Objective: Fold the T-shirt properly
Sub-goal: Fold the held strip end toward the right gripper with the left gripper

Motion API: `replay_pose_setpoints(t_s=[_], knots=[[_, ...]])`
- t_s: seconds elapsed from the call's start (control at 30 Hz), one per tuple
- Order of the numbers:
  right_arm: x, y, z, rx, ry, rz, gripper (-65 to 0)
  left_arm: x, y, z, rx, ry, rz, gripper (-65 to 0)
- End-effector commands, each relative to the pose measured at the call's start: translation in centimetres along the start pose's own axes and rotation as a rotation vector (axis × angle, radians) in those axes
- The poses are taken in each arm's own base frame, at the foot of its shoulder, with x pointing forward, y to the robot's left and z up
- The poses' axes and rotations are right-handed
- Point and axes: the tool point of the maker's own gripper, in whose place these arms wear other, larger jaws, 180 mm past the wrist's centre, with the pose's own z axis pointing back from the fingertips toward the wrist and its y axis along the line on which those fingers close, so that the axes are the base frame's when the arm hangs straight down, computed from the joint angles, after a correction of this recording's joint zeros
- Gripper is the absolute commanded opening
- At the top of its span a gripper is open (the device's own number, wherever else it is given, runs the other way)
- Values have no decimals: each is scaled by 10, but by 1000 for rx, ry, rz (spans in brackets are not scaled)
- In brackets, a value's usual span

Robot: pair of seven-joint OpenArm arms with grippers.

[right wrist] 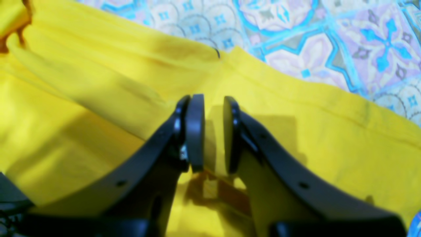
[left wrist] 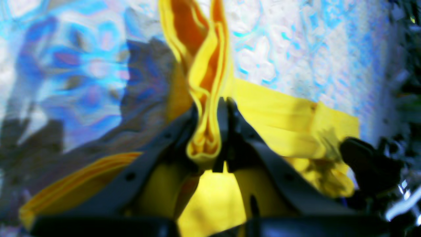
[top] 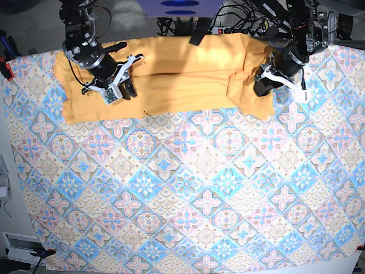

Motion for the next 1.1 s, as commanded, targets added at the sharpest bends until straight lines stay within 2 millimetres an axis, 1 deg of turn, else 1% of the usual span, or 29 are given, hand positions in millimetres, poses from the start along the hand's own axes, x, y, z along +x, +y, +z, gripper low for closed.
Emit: replay_pose_setpoints(t_s=[0.0, 0.07, 0.17, 0.47, 0.5, 0.63, 0.8, 0.83, 0.9, 1.07], knots=[[9, -5, 3, -9, -37, 2, -556, 4, -18, -3, -63, -10, -21, -650], [9, -8, 3, -17, -34, 1, -556, -6, -31, -8, -101, 17, -30, -650], [9, -10, 4, -21, -34, 0, -556, -15, -44, -14, -138, 44, -39, -650], [9, -11, 4, -23, -37, 2, -556, -31, -86, -30, -245, 94, -61, -650], [9, -11, 4, -23, -37, 2, -556, -30, -88, -31, -252, 95, -67, -650], [10, -11, 4, -23, -38, 2, -556, -41, -89, -38, -256, 130, -57, -650], [11, -14, 5, -31, -41, 2, -556, -42, -84, -45, -247, 140, -47, -650], [11, -15, 6, -34, -41, 2, -556, -42, -87, -46, -254, 140, -50, -650], [12, -15, 6, -35, -44, 3, -556, -47, -95, -48, -277, 161, -68, -650], [12, -15, 6, -35, -44, 3, -556, -49, -110, -51, -315, 169, -88, -569]])
